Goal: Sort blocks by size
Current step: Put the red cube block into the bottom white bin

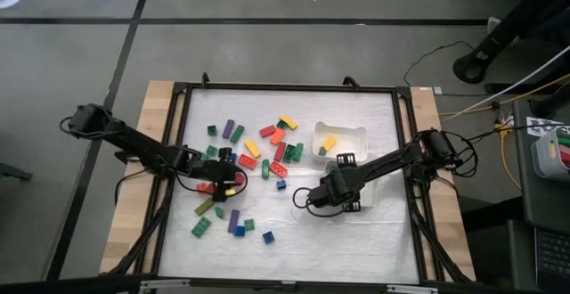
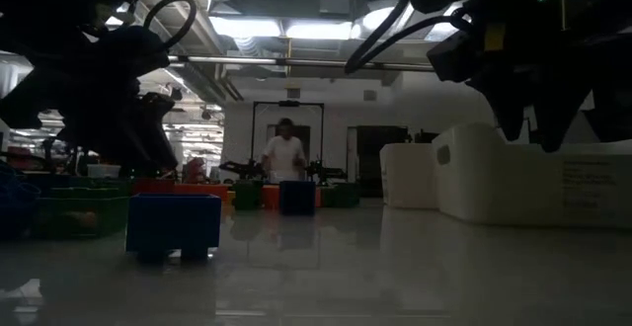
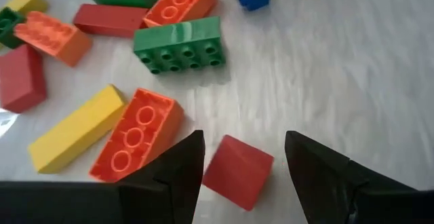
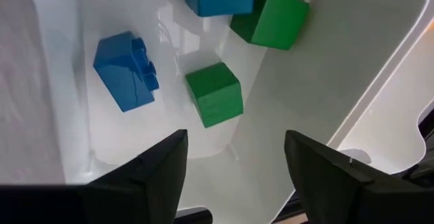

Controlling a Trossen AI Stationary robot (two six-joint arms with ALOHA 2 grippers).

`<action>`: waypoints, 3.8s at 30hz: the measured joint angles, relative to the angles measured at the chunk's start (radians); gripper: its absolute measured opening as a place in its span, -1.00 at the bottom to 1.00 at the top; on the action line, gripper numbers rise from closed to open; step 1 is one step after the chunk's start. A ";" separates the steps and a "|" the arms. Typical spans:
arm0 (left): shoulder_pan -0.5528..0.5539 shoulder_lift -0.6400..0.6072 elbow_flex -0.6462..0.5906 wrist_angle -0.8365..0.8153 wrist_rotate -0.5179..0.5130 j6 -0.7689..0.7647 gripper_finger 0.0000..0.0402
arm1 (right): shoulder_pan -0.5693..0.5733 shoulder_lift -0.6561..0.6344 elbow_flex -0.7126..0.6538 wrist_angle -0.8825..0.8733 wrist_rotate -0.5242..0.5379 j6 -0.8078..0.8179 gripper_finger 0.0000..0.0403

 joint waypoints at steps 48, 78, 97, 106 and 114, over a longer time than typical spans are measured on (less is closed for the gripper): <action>0.171 0.096 0.001 0.048 0.222 0.065 -0.42 | 0.002 -0.047 0.124 0.030 -0.028 -0.025 0.21; 0.092 0.092 0.001 0.690 0.495 -0.347 -0.37 | -0.006 0.013 0.124 1.187 0.032 -0.818 0.21; 0.058 0.092 0.016 0.772 0.494 -0.343 -0.37 | -0.020 0.032 0.124 1.307 -0.001 -0.896 0.21; 0.058 0.092 0.046 0.766 0.487 -0.314 -0.37 | -0.033 0.032 0.124 1.306 -0.027 -0.893 0.19; 0.058 0.092 0.046 0.763 0.488 -0.265 -0.37 | -0.033 0.032 0.124 1.307 -0.026 -0.897 -0.19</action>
